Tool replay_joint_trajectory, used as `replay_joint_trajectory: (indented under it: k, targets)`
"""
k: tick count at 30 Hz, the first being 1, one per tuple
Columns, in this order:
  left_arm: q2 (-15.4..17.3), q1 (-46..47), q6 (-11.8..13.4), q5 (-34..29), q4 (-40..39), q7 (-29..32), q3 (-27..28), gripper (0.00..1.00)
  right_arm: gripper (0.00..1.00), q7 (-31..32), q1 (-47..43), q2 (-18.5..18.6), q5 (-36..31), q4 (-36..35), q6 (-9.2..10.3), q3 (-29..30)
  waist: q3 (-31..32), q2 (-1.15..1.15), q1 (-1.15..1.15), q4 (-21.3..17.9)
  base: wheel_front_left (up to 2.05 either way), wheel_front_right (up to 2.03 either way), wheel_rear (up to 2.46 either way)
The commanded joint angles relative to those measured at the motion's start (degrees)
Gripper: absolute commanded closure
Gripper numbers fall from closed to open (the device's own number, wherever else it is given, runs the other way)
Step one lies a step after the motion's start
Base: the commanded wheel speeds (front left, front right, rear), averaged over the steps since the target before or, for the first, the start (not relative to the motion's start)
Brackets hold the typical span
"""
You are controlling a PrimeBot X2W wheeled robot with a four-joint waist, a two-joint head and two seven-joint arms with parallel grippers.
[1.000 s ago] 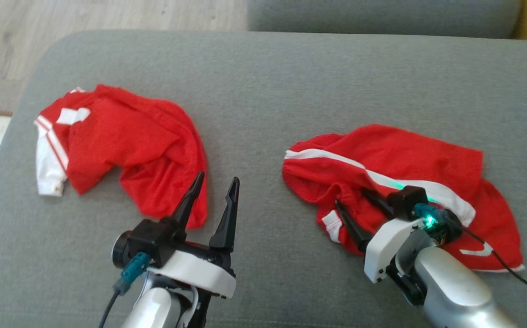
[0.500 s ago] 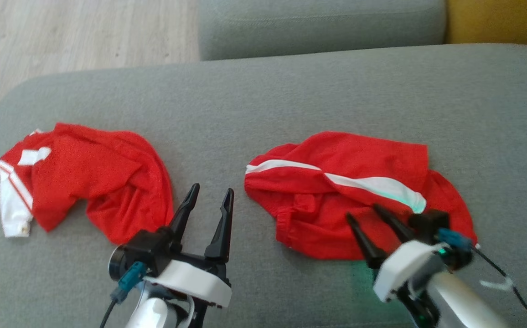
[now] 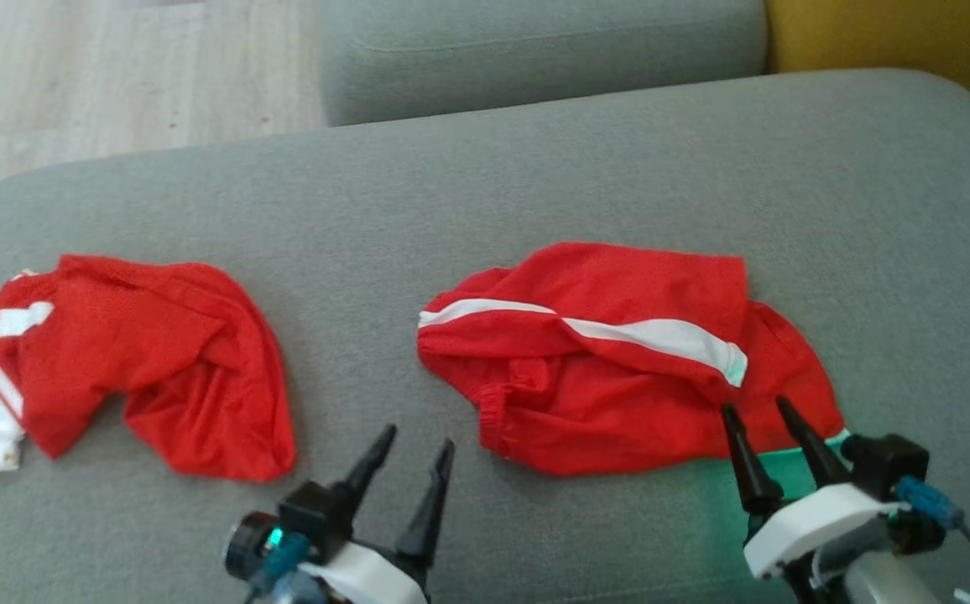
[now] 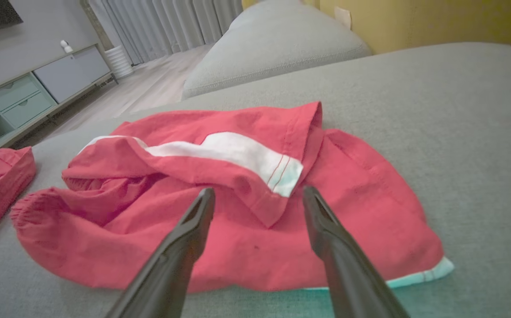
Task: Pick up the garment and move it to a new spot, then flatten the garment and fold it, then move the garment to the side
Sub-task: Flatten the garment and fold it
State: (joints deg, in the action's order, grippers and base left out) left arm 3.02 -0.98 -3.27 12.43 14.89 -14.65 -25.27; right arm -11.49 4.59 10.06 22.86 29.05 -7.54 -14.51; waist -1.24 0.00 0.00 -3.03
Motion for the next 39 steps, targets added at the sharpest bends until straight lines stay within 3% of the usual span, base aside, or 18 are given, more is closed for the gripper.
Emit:
replay_joint_trajectory:
  k: [1,16,39]
  targets:
    - [-0.1,2.6,-0.7,-1.3,0.1,-0.3,0.8,0.00,0.00,0.3,1.5,-0.2,-1.4,-3.1,0.05,0.4,-0.8,0.00,0.00,-1.2,0.00,0.00,0.00]
    - [-0.1,12.6,-0.6,-4.9,15.5,-0.3,-6.5,0.00,0.00,4.8,-0.4,-2.8,-6.5,-11.0,0.05,5.5,-4.5,0.00,0.00,-6.7,0.00,0.00,0.00]
    - [-0.1,16.7,-0.3,-5.9,20.6,-0.3,-9.0,0.00,0.00,4.8,-0.1,-4.3,-7.5,-11.7,0.05,6.3,-6.3,0.00,0.00,-8.7,0.00,0.00,0.00]
